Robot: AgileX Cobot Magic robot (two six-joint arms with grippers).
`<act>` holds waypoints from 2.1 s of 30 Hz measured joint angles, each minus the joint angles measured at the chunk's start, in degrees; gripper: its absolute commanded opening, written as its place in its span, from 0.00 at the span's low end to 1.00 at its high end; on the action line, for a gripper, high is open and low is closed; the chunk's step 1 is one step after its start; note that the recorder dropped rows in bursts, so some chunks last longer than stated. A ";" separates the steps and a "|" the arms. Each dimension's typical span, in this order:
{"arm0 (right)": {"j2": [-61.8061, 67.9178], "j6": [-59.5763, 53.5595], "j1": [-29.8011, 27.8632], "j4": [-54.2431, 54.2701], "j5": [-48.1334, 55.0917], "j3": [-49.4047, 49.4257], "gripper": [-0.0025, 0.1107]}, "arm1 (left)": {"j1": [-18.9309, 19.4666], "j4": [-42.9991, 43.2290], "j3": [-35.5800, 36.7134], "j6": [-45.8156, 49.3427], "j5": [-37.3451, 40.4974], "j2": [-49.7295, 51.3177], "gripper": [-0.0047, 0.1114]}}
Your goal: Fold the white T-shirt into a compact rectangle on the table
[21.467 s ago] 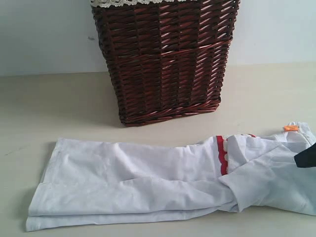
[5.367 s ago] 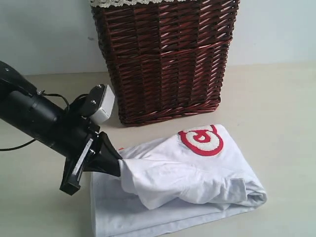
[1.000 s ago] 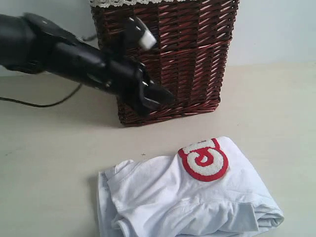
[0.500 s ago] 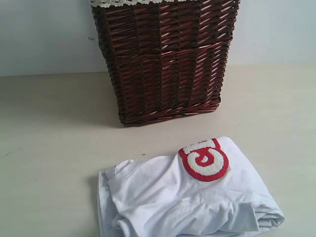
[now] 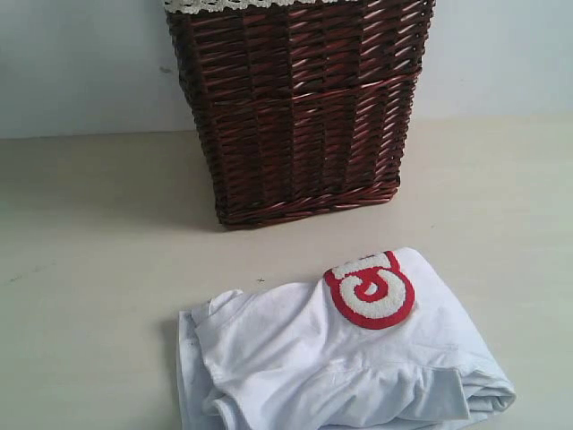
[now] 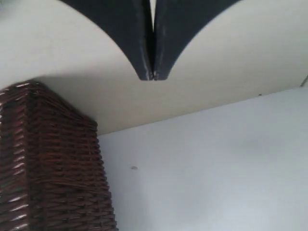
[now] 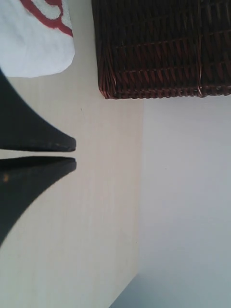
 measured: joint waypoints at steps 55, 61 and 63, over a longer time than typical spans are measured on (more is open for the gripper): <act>0.00 0.00 0.00 0.18 0.00 0.00 0.08 | 6.32 42.61 7.11 -59.00 16.26 -15.71 0.04; 0.00 0.00 0.00 0.18 0.00 0.00 0.08 | 6.32 42.61 7.11 -59.00 16.26 -15.71 0.04; 0.00 0.00 0.00 0.18 0.00 0.00 0.08 | 6.32 42.61 7.11 -59.00 16.26 -15.71 0.04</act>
